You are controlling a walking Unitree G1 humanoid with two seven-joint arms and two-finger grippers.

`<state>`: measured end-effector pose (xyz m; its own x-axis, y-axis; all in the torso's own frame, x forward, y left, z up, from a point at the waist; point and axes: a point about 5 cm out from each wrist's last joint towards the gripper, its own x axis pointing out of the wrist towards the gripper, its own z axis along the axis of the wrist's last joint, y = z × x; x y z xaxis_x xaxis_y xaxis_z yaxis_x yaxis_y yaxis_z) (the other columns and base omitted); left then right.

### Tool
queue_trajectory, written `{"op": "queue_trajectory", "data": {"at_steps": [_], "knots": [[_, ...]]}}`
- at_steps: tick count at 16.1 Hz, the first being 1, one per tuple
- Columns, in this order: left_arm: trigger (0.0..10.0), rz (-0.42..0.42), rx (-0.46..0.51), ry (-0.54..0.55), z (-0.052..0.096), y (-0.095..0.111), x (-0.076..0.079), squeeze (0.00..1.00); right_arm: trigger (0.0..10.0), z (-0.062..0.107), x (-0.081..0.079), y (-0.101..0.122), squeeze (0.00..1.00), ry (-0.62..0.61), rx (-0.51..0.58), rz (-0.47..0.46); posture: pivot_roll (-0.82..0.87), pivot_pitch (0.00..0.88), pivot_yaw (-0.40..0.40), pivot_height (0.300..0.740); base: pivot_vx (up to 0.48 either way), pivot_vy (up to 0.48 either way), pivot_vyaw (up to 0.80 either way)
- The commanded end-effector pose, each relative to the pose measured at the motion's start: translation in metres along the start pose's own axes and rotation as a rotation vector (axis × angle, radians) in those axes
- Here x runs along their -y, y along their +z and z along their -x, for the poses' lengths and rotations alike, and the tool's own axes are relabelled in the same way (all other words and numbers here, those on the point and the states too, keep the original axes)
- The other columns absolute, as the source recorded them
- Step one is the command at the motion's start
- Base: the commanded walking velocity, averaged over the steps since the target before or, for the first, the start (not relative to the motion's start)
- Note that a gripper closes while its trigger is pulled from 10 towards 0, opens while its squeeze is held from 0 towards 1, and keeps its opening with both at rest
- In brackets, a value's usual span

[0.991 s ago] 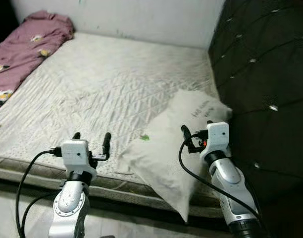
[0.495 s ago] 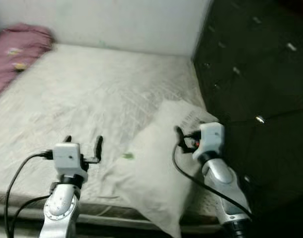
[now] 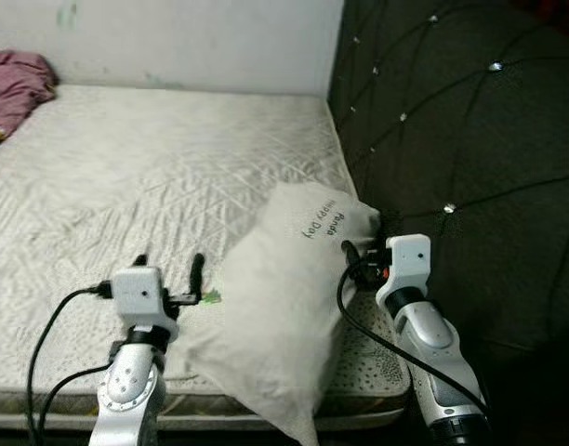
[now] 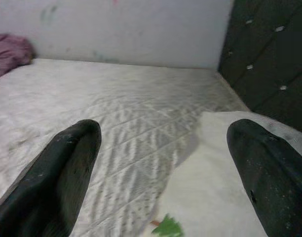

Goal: Clean up the room

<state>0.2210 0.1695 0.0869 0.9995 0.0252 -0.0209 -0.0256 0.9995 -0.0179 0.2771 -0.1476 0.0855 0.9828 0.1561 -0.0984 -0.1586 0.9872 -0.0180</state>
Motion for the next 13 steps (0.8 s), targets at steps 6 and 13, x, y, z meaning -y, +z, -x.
{"op": "queue_trajectory", "data": {"at_steps": [6,13], "knots": [[10.0,-0.001,-0.004,0.012,0.0017,0.0025,-0.0013,0.0,10.0,0.0002,0.0025,0.0052,0.0,-0.006,0.023,-0.011,0.0,0.0,-0.051,0.727,0.0,0.0,0.0],[10.0,0.003,-0.015,0.01,-0.0008,0.0025,-0.002,0.0,10.0,-0.0001,0.0021,0.0058,0.0,-0.007,0.026,-0.025,-0.01,0.0,-0.05,0.646,0.0,0.0,0.0]]}}
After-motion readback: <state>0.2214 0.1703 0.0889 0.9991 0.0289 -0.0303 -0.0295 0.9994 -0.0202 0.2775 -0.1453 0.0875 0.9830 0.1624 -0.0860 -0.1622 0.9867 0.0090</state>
